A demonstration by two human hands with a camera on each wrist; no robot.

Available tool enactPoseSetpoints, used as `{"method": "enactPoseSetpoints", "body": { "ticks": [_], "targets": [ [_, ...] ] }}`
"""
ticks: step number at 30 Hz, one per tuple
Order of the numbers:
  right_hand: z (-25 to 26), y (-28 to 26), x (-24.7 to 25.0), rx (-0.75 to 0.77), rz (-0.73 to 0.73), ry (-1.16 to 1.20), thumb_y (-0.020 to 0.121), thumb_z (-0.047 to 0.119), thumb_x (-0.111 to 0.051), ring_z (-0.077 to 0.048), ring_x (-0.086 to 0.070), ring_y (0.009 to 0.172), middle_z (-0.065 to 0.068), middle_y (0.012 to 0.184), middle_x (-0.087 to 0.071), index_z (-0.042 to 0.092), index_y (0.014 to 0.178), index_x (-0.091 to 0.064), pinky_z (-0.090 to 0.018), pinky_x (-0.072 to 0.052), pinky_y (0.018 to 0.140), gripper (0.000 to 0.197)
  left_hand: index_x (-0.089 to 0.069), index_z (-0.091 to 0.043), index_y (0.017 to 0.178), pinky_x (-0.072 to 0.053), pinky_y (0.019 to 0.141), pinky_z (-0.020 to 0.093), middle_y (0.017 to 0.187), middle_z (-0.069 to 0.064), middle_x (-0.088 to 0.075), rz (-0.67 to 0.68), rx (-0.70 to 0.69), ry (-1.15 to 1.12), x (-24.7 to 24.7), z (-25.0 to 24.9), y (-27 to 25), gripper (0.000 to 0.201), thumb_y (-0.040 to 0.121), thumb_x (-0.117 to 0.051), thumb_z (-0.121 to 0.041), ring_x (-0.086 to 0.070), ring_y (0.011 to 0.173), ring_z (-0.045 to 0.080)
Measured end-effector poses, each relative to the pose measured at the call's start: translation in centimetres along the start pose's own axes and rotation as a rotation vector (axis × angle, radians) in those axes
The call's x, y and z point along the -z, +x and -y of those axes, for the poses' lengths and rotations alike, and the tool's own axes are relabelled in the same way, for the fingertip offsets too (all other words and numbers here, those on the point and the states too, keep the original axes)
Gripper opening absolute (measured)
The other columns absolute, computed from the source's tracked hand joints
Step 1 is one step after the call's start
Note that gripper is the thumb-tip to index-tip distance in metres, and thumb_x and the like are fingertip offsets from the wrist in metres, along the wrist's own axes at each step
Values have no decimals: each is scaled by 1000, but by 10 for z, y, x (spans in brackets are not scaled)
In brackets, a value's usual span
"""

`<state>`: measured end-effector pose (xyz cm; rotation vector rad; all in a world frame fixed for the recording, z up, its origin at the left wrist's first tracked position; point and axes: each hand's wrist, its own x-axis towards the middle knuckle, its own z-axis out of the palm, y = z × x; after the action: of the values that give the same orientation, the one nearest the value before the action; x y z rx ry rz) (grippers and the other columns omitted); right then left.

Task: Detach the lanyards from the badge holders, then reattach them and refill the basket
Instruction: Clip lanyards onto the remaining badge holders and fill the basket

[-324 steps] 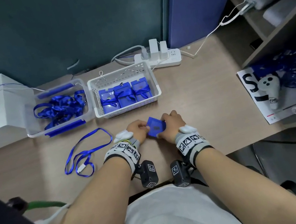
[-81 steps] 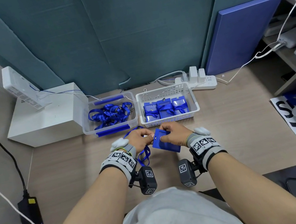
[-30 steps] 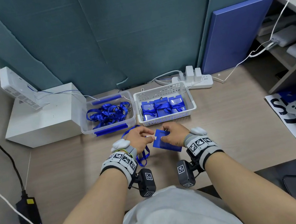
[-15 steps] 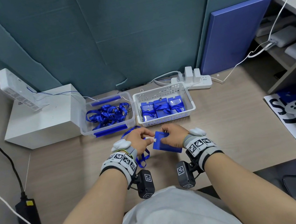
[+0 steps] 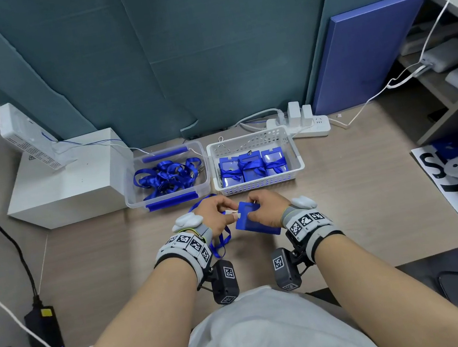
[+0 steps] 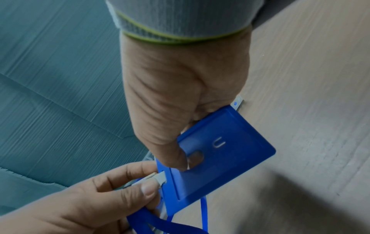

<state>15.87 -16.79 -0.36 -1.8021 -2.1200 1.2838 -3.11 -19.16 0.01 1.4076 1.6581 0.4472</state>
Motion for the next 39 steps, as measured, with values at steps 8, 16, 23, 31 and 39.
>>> {"method": "enactPoseSetpoints", "body": {
  "ticks": [8,16,23,31,39],
  "targets": [
    [7,5,1,30,9,11,82,22,-65,-26,-65,87,-5,91,-70,20,88,-63,-32,-48,71,6,-71,-30,80,-54,65,26,75,-9,-72,-55,9,22,7,-9,-3,21,75,-79,-12,-67,71,10],
    [-1,8,4,15,20,121,86,24,-71,-21,-57,77,-4,86,-66,20,82,-60,-34,-48,71,11,-72,-31,83,-55,66,28,82,-3,-74,-90,3,-13,15,-7,1,19,81,-80,-14,-66,71,14],
    [4,-2,28,22,16,435,91,20,-74,-13,-57,72,0,82,-65,8,99,-72,-24,-46,67,14,-69,-28,119,-54,92,31,114,-4,-68,-72,-5,-111,24,-9,1,53,86,-57,11,-63,110,13],
    [23,-6,50,27,-23,680,90,16,-76,-18,-66,77,-5,90,-74,15,105,-73,-38,-58,73,15,-69,-18,119,-46,78,12,103,-1,-73,-83,-87,-231,18,-25,8,34,87,-71,-6,-66,92,7],
    [39,-17,54,0,58,841,107,23,-49,-37,-70,72,-20,102,-70,10,122,-47,-36,-58,55,20,-64,-15,102,-50,61,14,80,-2,-69,-187,-55,-329,7,-46,10,19,101,-48,-6,-65,70,12]
  ]
}}
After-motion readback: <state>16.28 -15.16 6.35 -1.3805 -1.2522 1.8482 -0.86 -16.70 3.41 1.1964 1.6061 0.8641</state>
